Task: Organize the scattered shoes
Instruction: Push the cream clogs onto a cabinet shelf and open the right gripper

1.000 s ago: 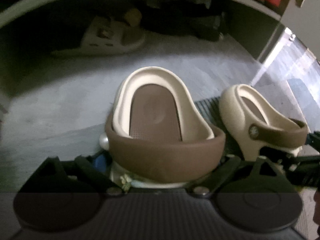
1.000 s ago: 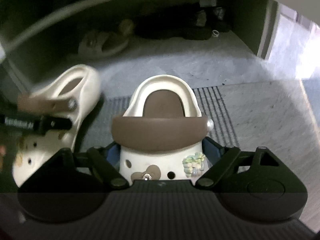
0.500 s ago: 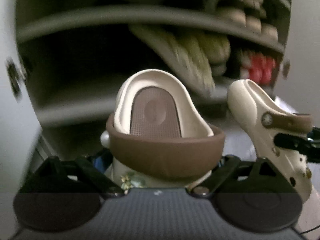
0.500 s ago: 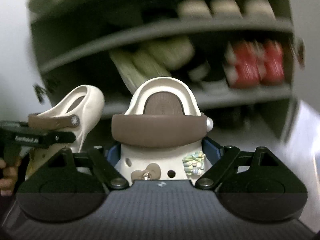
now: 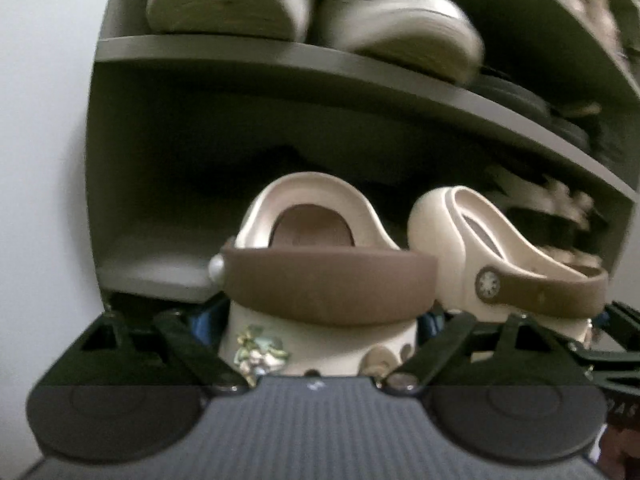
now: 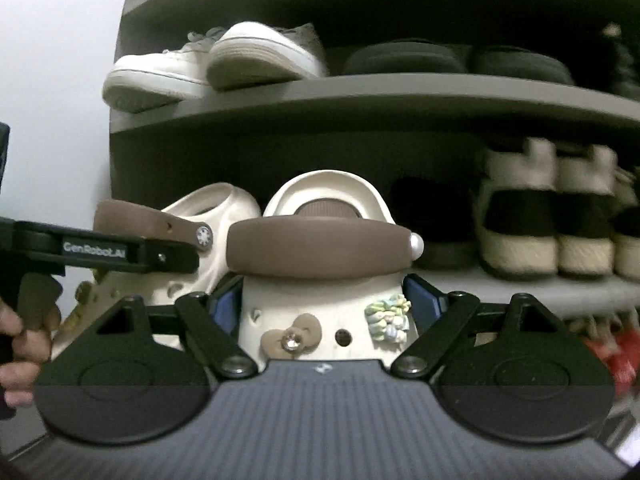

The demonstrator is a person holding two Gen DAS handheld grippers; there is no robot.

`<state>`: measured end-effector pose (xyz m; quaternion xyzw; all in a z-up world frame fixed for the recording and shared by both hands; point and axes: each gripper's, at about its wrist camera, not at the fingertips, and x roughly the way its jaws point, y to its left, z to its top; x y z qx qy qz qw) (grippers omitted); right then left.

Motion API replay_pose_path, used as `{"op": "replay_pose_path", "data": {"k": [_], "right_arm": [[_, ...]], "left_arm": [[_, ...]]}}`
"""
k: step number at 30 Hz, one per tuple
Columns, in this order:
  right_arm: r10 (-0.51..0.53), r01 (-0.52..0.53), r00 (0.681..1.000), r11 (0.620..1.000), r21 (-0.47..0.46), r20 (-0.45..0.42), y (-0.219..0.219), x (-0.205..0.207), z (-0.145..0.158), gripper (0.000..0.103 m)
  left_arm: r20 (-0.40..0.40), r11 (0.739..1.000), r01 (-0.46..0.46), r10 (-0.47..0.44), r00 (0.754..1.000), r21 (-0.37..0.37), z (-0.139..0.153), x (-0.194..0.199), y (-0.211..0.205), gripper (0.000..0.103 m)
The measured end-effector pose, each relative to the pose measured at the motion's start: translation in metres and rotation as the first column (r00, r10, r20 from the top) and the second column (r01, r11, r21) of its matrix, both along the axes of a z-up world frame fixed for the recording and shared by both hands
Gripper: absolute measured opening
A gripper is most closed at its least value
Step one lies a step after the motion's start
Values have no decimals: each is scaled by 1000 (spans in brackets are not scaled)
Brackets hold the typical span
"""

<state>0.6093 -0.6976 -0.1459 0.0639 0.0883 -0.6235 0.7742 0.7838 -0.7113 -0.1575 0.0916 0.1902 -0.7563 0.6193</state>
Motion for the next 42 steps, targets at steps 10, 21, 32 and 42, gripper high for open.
{"op": "replay_pose_path", "data": {"k": [10,21,32,42], "right_arm": [[-43,51,994,995,85,-100,-96,37,41,86],[-114,127,991,961,246,-67,-142,23,52,87],[-110,105,994,969,224,8,-108,-1,71,89],[-182,150,975,963,223,131,-1,-12,57,88]], "left_arm": [[31,984,-145,143,989,106,17,-5,-66,90],[128,977,-152,134,983,148,28,-33,-99,91],[175,986,-136,118,978,96,28,-53,-101,103],[129,997,-80,78,989,16,28,-59,-50,103]]}}
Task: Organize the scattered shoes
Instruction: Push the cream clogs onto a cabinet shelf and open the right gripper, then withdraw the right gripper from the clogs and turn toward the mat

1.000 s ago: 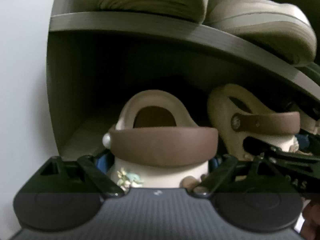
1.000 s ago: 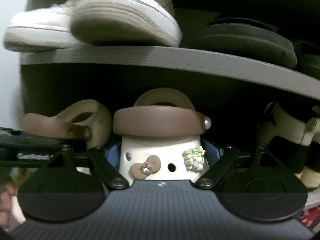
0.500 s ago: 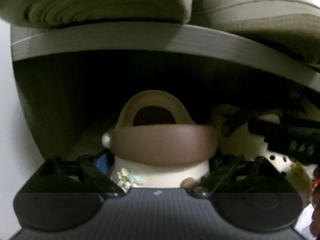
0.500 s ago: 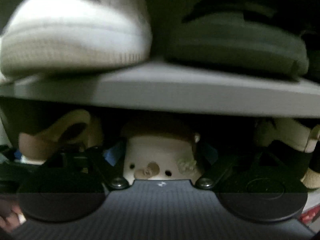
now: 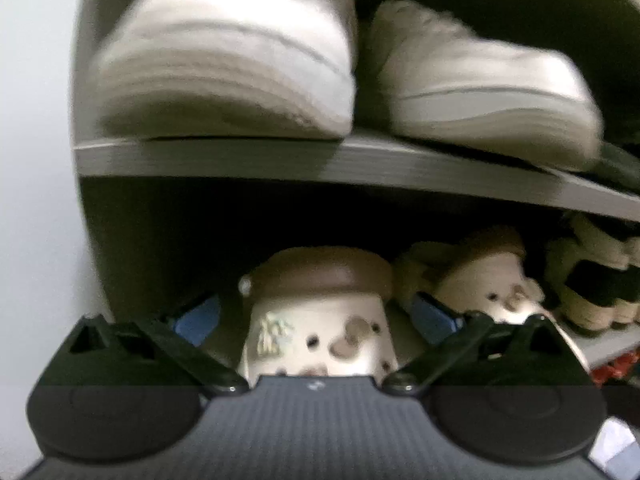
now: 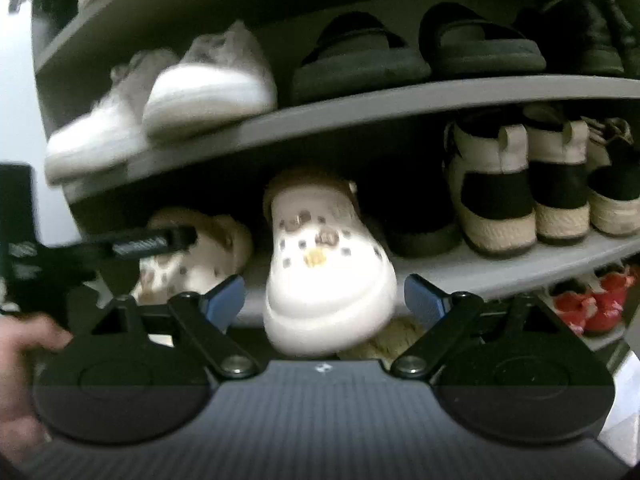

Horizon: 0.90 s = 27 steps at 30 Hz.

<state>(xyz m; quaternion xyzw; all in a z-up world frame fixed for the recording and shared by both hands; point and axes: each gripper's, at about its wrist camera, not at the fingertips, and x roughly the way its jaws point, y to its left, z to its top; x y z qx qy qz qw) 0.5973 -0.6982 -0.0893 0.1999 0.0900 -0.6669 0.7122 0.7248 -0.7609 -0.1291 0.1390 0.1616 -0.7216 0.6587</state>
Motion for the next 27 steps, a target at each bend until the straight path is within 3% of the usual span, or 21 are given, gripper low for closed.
{"op": "replay_pose_path", "data": {"k": [5,8,12,13,15,18,27], "right_arm": [[40,-41,994,999,-9,-100,5,19,-17,88],[31,-32,994,999,-15,-107,4,23,-18,86],[16,-15,996,1000,10,-90,-1,28,-19,59],[17,-15,996,1000,19,-92,-2,29,-20,54],[17,-13,995,999,45,-98,-4,31,-23,35],[22,-18,998,998,66,-64,-6,28,-25,26],[30,-26,998,998,61,-61,-12,29,-29,24]], "left_arm": [[42,995,98,-99,994,6,-2,5,41,103],[5,978,183,-184,983,96,-2,43,60,103],[77,978,178,-187,979,108,-15,31,61,102],[81,979,165,-176,981,119,-19,37,58,98],[48,974,165,-174,984,154,-21,58,64,84],[33,970,172,-180,983,174,-24,63,67,81],[46,982,141,-148,988,129,-27,63,67,79]]}}
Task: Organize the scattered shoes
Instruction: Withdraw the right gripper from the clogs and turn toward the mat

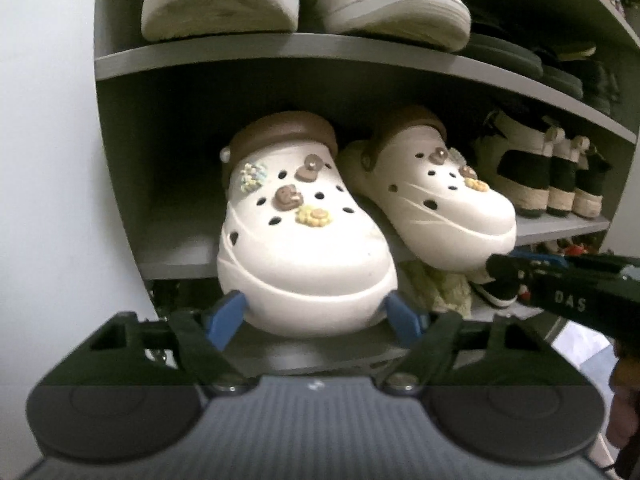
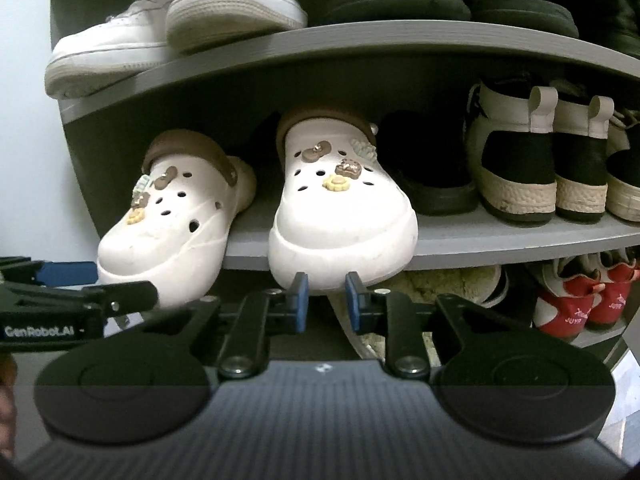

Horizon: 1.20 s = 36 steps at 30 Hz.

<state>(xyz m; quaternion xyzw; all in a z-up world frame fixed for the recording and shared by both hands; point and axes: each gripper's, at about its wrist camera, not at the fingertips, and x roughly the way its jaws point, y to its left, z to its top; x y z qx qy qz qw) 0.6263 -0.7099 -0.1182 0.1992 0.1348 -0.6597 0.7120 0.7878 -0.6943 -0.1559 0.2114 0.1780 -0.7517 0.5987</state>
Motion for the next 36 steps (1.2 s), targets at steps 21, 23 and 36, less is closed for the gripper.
{"op": "replay_pose_path", "data": {"k": [21,23,36], "right_arm": [[27,-16,992,996,-93,120,13,-39,-18,25],[-1,16,992,993,-118,126,33,-54,-33,25],[-541,430,823,794,431,174,206,-141,-86,25]], "left_arm": [[-70,992,-33,25,997,-120,-31,-7,4,94],[-80,987,-35,23,997,-154,-44,-10,13,96],[-19,936,202,-205,979,287,-32,-82,31,96]]}}
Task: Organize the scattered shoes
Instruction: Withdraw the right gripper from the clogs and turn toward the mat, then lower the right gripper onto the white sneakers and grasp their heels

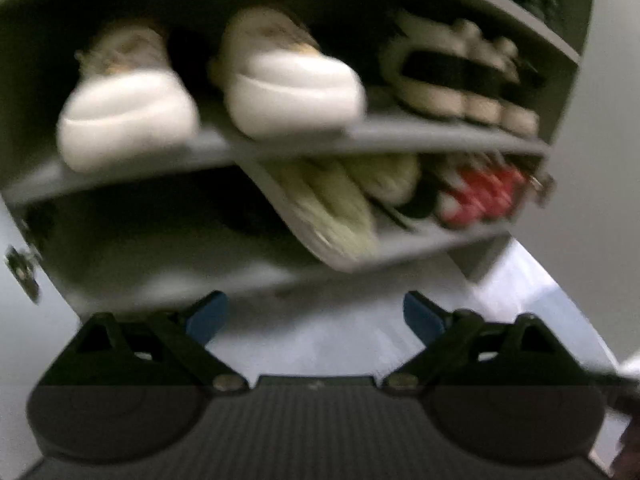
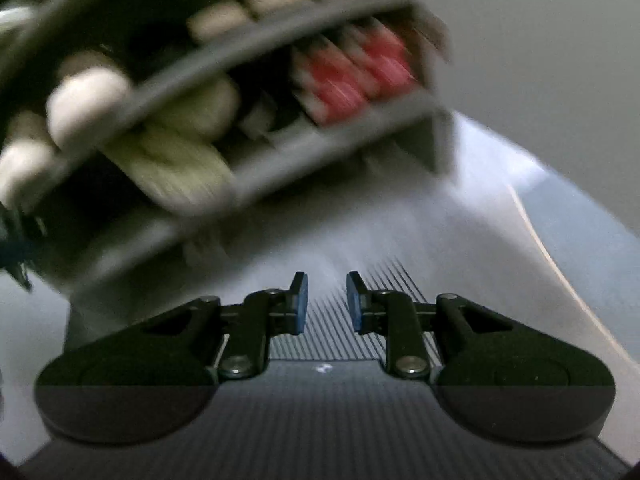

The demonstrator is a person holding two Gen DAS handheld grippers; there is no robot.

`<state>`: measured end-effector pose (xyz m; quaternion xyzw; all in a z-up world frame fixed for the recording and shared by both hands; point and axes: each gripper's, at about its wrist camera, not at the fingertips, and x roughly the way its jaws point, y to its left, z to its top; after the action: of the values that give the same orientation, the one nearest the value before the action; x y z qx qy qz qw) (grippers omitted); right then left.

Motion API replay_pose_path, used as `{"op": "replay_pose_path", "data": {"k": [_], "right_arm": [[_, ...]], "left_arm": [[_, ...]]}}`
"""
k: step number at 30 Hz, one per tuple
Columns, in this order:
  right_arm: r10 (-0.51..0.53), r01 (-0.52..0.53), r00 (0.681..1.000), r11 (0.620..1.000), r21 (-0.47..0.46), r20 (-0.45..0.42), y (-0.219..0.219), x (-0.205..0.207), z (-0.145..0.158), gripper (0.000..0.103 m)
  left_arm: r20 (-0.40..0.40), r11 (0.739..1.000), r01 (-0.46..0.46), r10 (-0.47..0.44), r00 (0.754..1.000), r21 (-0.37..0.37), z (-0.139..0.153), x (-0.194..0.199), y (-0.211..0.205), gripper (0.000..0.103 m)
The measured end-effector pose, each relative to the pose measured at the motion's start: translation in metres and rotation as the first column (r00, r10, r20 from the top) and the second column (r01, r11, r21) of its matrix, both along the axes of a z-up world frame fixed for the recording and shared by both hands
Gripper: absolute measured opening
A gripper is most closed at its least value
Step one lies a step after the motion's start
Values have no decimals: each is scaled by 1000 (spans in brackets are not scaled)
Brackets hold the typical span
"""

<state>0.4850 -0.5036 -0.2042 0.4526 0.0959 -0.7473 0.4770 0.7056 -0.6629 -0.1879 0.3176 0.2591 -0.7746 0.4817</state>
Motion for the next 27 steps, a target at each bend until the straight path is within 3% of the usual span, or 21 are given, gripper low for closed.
{"op": "replay_pose_path", "data": {"k": [1,3,7,11,14,15,16,17,19,21,25,27], "right_arm": [[-37,36,999,999,37,27,24,-7,3,25],[-111,103,991,988,113,72,70,-19,9,25],[-275,255,961,929,269,41,160,-46,22,25],[-458,408,889,783,470,-8,256,-68,8,27],[-629,509,777,651,563,25,341,-76,-8,40],[-672,523,739,615,590,44,368,-74,-16,50],[-689,526,723,602,601,56,383,-73,-22,61],[-704,524,706,587,617,71,405,-68,-34,65],[-711,503,697,574,646,89,436,-58,-58,67],[-728,486,670,580,654,148,468,-49,-95,66],[-726,506,680,565,651,101,489,-40,-136,67],[-712,534,699,587,608,73,485,-39,-148,66]], "left_arm": [[45,999,4,-6,999,43,8,-7,1,96],[48,996,24,-28,998,84,21,-13,7,96],[115,989,60,-76,990,138,63,-42,41,96],[172,981,31,-65,983,193,83,-69,88,98],[197,970,-33,-15,980,239,82,-73,127,99],[208,962,-62,6,978,264,73,-73,147,99],[208,958,-56,-3,978,281,64,-73,161,99],[208,954,-50,-13,978,296,55,-73,174,99],[236,955,-8,-65,969,295,34,-75,200,98],[271,941,37,-135,953,336,10,-79,224,98],[236,907,35,-147,961,420,-5,-89,232,97],[182,914,62,-145,972,400,5,-100,223,97]]}}
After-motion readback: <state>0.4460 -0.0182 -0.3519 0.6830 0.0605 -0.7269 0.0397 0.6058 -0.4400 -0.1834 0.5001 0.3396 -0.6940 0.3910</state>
